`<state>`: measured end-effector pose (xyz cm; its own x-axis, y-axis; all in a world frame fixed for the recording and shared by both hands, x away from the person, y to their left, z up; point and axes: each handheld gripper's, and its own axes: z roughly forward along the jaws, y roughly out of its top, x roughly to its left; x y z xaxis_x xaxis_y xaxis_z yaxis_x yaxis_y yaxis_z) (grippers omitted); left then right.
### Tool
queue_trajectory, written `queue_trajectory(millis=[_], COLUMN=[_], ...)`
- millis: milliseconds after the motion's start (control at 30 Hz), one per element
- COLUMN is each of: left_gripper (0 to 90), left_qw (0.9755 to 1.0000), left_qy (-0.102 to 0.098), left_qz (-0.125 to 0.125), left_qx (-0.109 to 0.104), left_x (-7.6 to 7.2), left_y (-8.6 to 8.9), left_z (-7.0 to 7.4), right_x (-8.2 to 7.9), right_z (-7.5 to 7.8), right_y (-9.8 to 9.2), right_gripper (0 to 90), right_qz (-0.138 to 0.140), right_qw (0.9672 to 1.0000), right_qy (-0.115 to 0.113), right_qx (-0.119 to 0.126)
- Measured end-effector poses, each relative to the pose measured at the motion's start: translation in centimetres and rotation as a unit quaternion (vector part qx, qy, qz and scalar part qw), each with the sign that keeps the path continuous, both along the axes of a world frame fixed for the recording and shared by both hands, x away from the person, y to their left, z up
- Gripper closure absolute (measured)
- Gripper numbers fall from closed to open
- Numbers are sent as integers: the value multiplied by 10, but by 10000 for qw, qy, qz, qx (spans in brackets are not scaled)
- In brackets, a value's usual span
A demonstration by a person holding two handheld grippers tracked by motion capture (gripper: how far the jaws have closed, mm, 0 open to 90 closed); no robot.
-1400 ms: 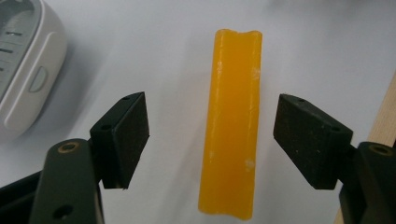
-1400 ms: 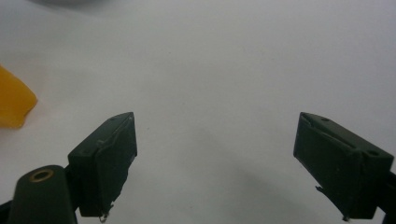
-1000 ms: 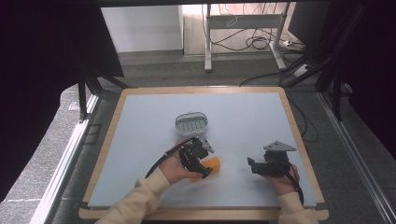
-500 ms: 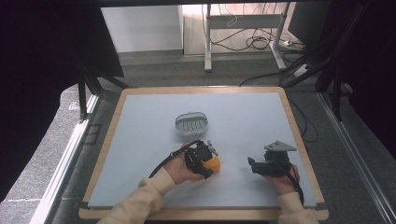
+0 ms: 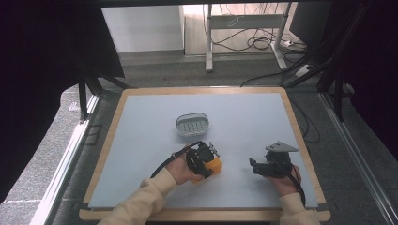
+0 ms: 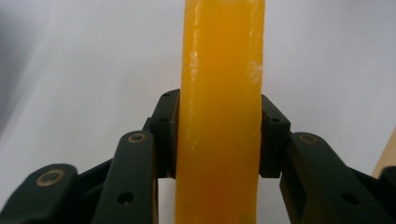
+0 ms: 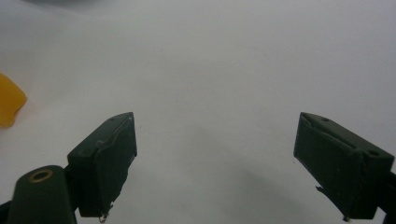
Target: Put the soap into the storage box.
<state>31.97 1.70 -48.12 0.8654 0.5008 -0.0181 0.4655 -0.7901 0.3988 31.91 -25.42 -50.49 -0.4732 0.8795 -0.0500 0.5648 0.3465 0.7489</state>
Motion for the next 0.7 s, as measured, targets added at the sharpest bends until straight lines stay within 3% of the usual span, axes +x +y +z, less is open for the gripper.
queue_trajectory(millis=[400, 700], left_gripper=[619, 620], left_qw=[9999, 9997], left_qy=[-21, -86], left_qz=[-100, -228], left_qx=[-17, -70], left_x=[-1, 1], left_y=[0, 5], left_z=[1, 12], right_x=[0, 0], right_z=[1, 1], right_y=[0, -1], right_gripper=[135, 135], right_qz=[-11, -17], right_qw=[10000, 10000], right_qy=[-10, -8], right_qx=[6, 2])
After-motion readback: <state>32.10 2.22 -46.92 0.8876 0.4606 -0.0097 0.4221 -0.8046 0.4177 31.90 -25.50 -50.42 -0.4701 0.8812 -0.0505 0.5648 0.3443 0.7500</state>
